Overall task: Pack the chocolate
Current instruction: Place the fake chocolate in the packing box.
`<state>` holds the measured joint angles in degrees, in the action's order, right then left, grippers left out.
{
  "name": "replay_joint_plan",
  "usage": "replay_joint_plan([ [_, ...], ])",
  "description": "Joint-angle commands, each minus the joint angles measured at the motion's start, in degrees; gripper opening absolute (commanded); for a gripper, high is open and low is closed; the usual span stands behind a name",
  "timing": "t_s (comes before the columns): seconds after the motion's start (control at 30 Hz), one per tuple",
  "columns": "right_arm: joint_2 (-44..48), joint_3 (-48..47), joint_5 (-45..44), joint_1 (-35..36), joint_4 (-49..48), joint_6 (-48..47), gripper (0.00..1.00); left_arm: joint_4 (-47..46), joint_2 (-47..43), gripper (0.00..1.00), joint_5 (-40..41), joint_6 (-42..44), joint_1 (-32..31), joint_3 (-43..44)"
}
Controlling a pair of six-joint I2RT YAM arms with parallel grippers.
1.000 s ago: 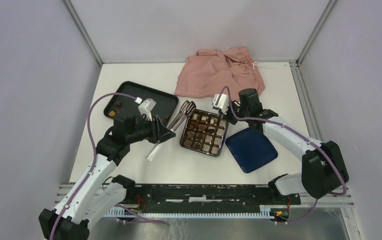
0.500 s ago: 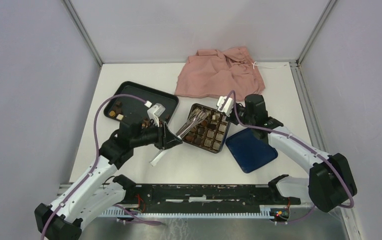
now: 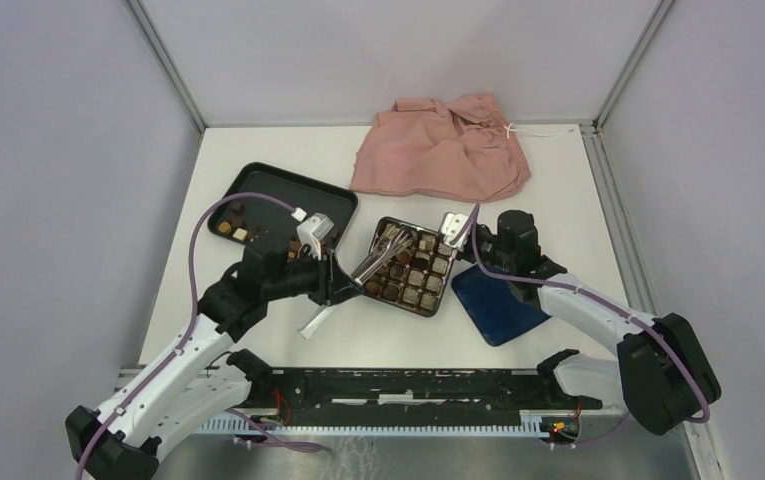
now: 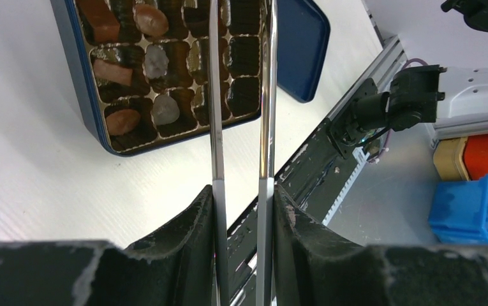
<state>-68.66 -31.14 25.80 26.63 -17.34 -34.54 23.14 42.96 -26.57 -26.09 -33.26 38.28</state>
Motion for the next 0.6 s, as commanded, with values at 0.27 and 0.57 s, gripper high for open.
replay_joint_plan([
  [0.27,0.16,-1.14,2.07,0.93,-9.56,0.1,0.0,2.81,-3.31,0.02,2.6,2.63,-0.32,2.04],
  [0.57,2.68,-4.15,-2.07,3.01,-4.77,-4.32,0.0,2.97,-4.06,0.02,2.87,3.1,-0.36,3.52],
])
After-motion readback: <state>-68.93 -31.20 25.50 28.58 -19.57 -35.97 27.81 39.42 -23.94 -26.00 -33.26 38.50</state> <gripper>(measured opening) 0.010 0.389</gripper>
